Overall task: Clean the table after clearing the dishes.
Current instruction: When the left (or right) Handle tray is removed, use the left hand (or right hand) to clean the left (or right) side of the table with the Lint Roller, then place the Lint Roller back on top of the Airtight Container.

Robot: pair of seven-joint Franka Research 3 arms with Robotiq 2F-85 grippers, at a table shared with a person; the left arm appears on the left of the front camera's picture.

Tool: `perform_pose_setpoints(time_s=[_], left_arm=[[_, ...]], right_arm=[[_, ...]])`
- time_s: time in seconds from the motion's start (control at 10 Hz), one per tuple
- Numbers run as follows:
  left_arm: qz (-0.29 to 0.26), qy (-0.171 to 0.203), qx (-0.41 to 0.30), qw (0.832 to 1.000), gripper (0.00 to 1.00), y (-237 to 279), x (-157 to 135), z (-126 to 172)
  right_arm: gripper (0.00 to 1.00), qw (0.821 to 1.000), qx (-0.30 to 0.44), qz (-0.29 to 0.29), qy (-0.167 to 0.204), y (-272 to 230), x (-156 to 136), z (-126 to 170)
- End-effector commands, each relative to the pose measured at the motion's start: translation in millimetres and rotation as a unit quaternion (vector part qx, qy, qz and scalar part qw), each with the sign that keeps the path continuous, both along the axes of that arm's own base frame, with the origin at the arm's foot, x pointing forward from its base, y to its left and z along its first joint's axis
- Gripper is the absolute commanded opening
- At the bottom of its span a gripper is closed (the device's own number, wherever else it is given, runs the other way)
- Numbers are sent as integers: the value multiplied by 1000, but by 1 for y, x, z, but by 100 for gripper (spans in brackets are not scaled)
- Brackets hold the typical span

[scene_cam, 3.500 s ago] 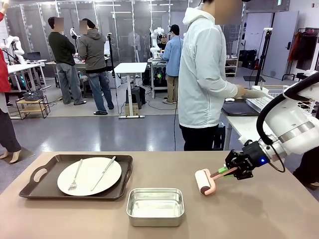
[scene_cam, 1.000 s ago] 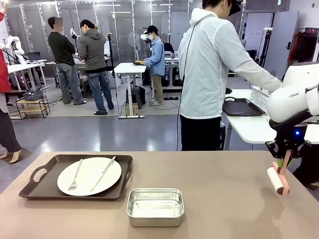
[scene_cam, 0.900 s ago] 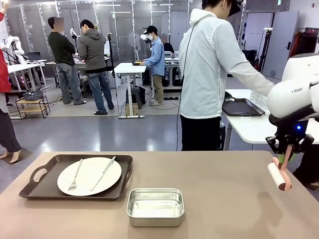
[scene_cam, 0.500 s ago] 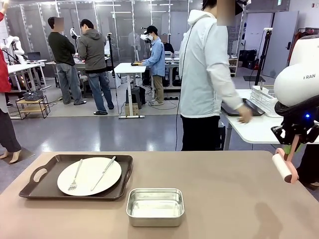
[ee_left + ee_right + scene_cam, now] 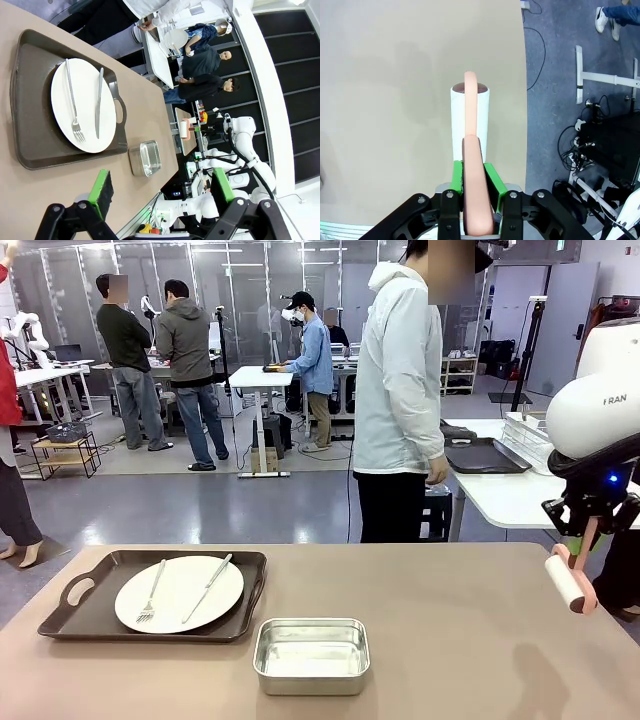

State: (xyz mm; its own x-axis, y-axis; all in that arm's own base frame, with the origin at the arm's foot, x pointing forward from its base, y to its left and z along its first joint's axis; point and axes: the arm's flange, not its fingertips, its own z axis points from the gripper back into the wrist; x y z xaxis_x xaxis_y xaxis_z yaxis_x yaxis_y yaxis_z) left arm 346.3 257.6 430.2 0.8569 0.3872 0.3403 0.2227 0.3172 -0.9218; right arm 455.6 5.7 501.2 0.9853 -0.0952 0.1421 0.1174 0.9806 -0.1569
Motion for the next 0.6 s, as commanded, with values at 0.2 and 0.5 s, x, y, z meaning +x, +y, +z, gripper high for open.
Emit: perform_pose_setpoints(time_s=[0.2,0.5], left_arm=[[0,-2,-1,1000,100,2,-3,1],[0,-2,-1,1000,100,2,-3,1]], right_arm=[[22,1000,-1,-1,-4,2,-1,2],[22,1000,-1,-1,-4,2,-1,2]])
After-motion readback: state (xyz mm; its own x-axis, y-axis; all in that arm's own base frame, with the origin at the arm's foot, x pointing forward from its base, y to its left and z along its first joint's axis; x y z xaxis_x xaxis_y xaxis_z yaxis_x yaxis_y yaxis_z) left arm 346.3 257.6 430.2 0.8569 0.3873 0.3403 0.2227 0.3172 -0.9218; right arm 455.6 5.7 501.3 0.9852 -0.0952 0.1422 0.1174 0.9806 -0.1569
